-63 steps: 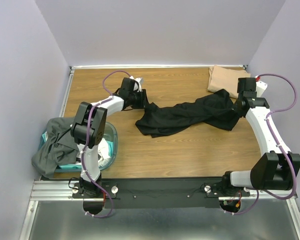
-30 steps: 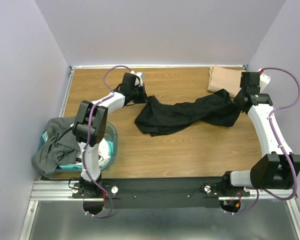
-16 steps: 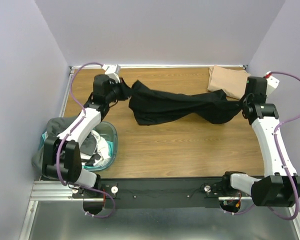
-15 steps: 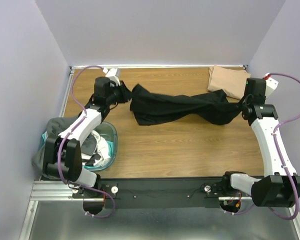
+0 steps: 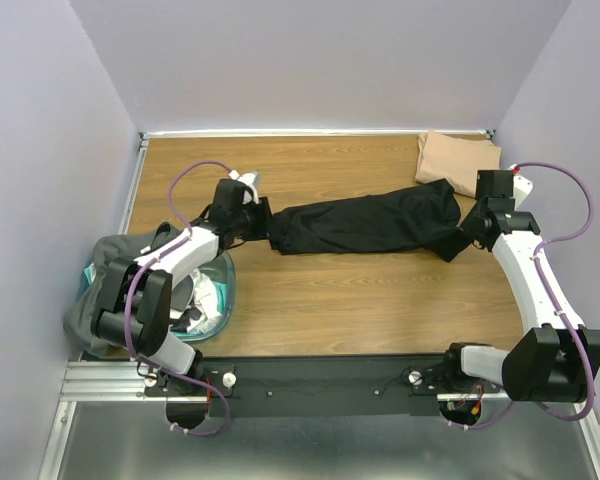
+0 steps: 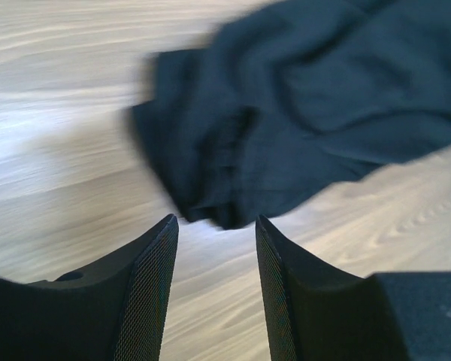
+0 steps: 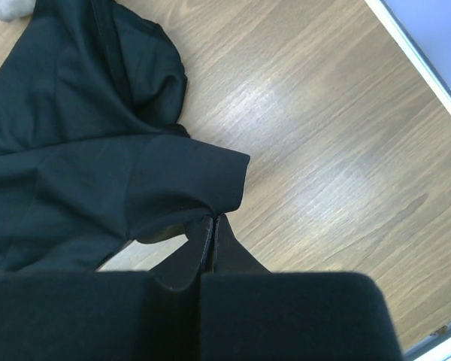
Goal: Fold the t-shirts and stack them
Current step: Flatten the tshirt out
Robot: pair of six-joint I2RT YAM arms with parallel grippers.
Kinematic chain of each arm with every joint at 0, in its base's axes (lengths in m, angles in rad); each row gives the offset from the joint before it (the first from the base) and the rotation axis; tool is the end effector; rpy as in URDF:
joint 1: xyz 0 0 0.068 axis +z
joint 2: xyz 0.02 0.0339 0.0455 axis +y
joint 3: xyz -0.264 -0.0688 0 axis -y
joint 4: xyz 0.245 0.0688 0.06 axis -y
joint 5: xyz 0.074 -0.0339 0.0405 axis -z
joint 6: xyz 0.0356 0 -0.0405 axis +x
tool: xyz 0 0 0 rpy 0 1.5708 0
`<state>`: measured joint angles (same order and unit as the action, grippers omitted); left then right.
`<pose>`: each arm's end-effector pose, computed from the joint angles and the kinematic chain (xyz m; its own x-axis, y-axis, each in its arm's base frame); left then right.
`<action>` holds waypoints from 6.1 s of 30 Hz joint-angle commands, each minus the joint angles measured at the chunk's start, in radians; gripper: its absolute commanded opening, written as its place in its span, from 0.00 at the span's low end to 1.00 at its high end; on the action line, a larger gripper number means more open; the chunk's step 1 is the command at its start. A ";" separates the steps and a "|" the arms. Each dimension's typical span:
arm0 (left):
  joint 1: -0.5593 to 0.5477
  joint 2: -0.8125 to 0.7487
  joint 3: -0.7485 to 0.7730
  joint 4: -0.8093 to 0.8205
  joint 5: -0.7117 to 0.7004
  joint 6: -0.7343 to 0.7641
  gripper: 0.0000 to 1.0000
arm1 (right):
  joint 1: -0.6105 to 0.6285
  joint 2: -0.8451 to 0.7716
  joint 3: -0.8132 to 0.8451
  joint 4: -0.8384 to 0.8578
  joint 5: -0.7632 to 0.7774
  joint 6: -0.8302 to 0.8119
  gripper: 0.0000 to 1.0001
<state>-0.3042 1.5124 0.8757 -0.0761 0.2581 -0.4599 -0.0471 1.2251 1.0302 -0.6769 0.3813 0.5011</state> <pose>0.3019 -0.1043 0.2087 -0.7694 -0.2083 -0.6038 0.1477 0.8617 -0.4854 0.2505 -0.0251 0.2914 -0.5347 0.4716 -0.7012 0.6154 0.7860 0.0593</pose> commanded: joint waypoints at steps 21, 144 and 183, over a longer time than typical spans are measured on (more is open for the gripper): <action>-0.141 0.253 0.163 0.033 -0.033 0.055 0.50 | -0.005 -0.070 -0.061 0.010 -0.027 0.031 0.00; 0.096 -0.503 0.514 0.230 -0.198 0.135 0.00 | -0.005 0.002 0.881 0.522 -0.085 -0.475 0.00; 0.114 0.613 0.928 0.010 -0.151 0.115 0.56 | 0.021 0.703 0.602 0.573 -0.056 -0.262 0.78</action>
<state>-0.1867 2.1002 1.6787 -0.0116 0.0715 -0.3389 -0.0444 1.9331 1.6417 -0.1287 0.3080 0.1928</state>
